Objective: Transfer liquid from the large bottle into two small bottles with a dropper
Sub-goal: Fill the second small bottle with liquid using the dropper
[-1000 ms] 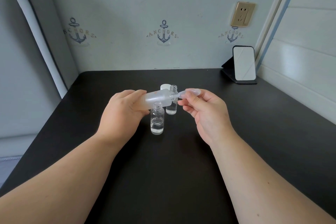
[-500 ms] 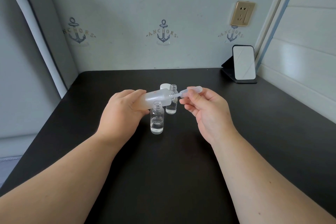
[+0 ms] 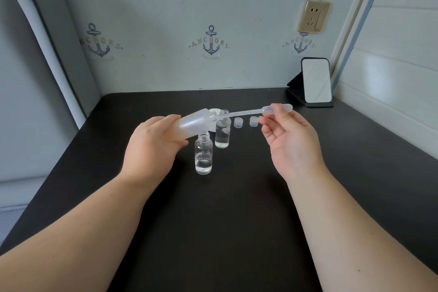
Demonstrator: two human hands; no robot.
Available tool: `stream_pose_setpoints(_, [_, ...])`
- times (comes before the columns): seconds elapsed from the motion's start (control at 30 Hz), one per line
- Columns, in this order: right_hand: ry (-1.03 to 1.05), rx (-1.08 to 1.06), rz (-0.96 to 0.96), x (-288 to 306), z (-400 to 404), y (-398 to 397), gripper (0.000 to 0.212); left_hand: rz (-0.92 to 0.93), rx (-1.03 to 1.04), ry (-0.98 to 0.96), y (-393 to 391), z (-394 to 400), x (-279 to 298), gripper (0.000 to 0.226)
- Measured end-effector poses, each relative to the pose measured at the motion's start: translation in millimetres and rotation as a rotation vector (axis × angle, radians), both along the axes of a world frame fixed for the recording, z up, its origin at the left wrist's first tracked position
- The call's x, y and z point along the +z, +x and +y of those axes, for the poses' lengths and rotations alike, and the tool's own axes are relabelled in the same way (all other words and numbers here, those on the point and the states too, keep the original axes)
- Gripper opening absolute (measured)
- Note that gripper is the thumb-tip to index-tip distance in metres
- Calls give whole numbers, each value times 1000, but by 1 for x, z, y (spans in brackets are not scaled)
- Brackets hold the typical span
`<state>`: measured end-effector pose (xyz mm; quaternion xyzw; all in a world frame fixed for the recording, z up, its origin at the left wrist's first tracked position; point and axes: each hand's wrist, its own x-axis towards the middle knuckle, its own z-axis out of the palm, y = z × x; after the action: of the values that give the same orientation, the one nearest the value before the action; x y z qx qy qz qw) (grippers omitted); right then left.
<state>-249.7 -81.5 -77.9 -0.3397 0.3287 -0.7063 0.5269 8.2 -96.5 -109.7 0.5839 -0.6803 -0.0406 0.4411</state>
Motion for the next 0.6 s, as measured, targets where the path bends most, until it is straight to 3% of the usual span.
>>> stream_pose_setpoints(0.33, [23, -91, -261, 4, -4, -20, 13, 139, 20, 41, 3, 1, 3, 34])
stream_pose_setpoints(0.5, [13, -91, -301, 5, -4, -25, 31, 221, -22, 80, 4, 0, 3, 19])
stream_pose_setpoints(0.6, [6, -83, -306, 6, -4, -25, 36, 305, -55, 118, 2, 1, 3, 21])
